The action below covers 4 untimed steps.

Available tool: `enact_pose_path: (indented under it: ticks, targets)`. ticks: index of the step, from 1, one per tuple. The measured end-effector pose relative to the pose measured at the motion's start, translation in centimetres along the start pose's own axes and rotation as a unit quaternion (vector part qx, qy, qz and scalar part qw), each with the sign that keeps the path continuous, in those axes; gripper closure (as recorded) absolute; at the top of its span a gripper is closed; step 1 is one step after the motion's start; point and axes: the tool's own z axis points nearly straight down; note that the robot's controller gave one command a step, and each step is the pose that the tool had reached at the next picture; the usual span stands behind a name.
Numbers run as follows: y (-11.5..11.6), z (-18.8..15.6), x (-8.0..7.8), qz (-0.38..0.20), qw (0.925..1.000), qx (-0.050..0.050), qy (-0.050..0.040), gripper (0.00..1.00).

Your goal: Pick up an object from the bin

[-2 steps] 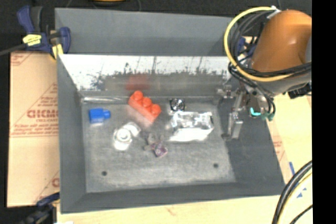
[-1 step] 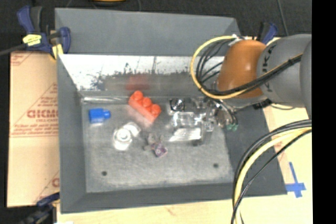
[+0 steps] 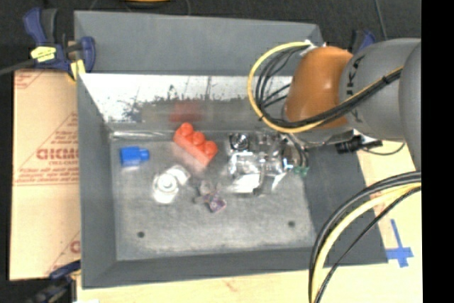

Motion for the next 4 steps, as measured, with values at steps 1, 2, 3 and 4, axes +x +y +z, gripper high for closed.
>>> enact_pose_path:
  ticks: [1,2,3,4]
  targets:
    - [-2.6,-1.5,0.5,0.048,0.9989,0.001,-0.0003,0.0]
    - [-2.0,2.5,0.4,0.106,0.9943,0.002,-0.0113,0.0]
    - [-2.2,2.2,0.1,0.104,0.9945,0.002,-0.0144,0.0]
    - [-2.3,1.9,-0.1,0.103,0.9945,0.003,-0.0193,1.0]
